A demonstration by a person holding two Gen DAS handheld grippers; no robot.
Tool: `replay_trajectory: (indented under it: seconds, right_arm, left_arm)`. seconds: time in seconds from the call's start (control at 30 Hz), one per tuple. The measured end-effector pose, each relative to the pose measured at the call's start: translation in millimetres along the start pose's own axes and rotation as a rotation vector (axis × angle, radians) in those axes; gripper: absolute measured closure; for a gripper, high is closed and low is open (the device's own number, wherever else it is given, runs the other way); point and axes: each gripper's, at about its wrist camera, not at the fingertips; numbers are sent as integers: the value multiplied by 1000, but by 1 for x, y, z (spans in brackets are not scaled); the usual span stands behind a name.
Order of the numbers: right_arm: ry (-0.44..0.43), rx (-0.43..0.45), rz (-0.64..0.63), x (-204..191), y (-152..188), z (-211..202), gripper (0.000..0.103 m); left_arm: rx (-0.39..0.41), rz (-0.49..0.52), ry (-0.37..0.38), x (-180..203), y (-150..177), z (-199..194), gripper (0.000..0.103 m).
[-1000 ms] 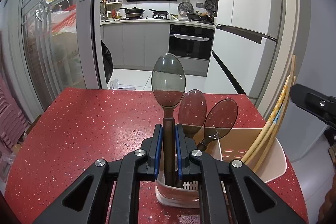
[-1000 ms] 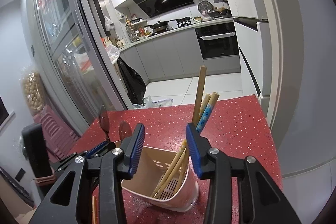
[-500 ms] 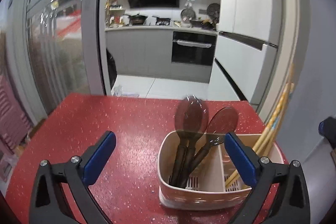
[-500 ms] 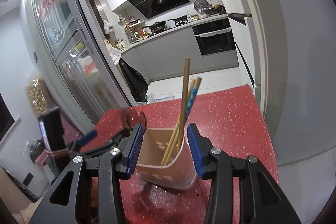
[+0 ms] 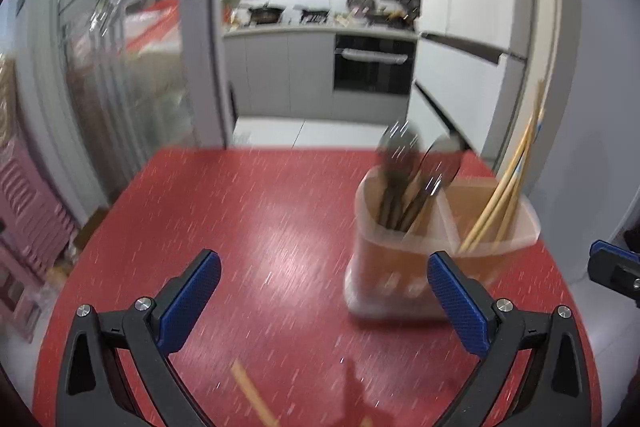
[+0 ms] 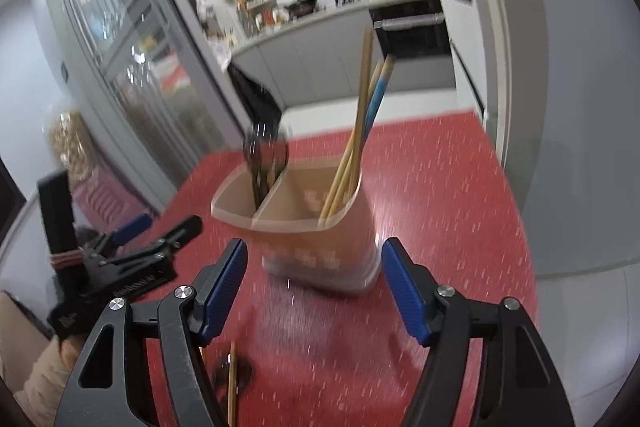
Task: Organize utensils
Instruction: 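Move both open tools back over the remaining utensils, then grasp a wooden chopstick with the left tool while the right tool grasps another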
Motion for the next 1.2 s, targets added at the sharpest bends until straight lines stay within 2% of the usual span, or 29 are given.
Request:
replay_trajectory:
  seconds: [0.1, 0.27, 0.4, 0.57, 0.8, 1.03, 1.2]
  right_arm:
    - [-9, -110, -3, -9, 21, 16, 30]
    - [-11, -274, -41, -28, 61, 38, 30]
    - [-25, -368, -80, -46, 90, 47, 30]
    - [-21, -439, -130, -63, 114, 52, 34]
    - [2, -509, -150, -75, 132, 63, 46]
    - [36, -538, -197, -92, 143, 78, 58]
    - [92, -534, -283, -108, 150, 86, 67]
  left_arm:
    - [-69, -23, 12, -18, 26, -5, 0]
    - [-193, -74, -35, -44, 74, -7, 0]
    - [-263, -122, -45, -53, 103, -3, 0]
    - [-314, -147, -54, -56, 121, 3, 0]
    - [-358, -191, -69, -64, 125, 17, 0]
    - [-384, -182, -87, -59, 120, 26, 0]
    - [-416, -191, -95, -58, 120, 34, 0]
Point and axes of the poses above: each gripper's, at about its wrist camera, not at the fingertips, and z roughly the way its jaws point, x to its right, y to its underside
